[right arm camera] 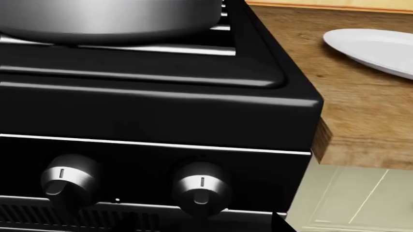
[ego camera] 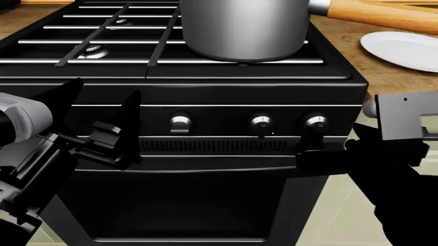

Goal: Pick the croissant and place it on the pan. Then turn on the stove to warm the croissant.

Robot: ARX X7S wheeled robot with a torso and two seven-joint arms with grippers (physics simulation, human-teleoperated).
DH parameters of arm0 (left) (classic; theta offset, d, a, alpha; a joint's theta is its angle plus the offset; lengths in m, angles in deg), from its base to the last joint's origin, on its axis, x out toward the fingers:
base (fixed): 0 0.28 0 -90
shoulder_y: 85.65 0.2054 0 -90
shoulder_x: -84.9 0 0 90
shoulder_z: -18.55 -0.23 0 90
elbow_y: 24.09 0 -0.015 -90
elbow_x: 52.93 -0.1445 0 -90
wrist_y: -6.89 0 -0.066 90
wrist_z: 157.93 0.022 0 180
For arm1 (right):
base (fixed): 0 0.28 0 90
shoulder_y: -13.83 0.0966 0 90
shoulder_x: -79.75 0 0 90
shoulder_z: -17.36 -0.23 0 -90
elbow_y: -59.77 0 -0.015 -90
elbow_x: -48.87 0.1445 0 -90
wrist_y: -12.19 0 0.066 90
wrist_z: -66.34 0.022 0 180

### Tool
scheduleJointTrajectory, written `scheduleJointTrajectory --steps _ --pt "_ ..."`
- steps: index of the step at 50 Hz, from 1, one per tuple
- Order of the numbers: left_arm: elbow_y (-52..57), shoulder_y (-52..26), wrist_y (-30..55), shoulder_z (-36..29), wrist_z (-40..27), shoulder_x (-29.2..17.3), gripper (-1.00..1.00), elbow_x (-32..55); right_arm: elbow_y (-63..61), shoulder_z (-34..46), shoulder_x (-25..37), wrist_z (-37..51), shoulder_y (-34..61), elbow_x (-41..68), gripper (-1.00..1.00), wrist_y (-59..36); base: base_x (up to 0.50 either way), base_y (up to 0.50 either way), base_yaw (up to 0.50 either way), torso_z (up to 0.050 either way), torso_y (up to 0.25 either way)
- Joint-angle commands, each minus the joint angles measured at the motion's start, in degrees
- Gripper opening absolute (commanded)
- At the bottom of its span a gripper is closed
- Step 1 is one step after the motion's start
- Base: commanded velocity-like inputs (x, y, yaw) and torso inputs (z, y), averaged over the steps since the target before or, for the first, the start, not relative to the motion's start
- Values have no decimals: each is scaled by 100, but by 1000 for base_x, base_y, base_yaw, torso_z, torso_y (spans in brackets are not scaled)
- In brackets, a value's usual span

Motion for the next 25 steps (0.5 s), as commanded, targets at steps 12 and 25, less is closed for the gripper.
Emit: scheduleJointTrajectory --steps 12,25 --pt "-68 6 -31 -59 54 10 100 -88 289 167 -131 -286 0 -291 100 -20 0 0 0 0 0" --pt "-78 -7 -48 -87 40 9 100 -105 370 198 -162 -433 -105 -454 100 45 0 0 0 0 0"
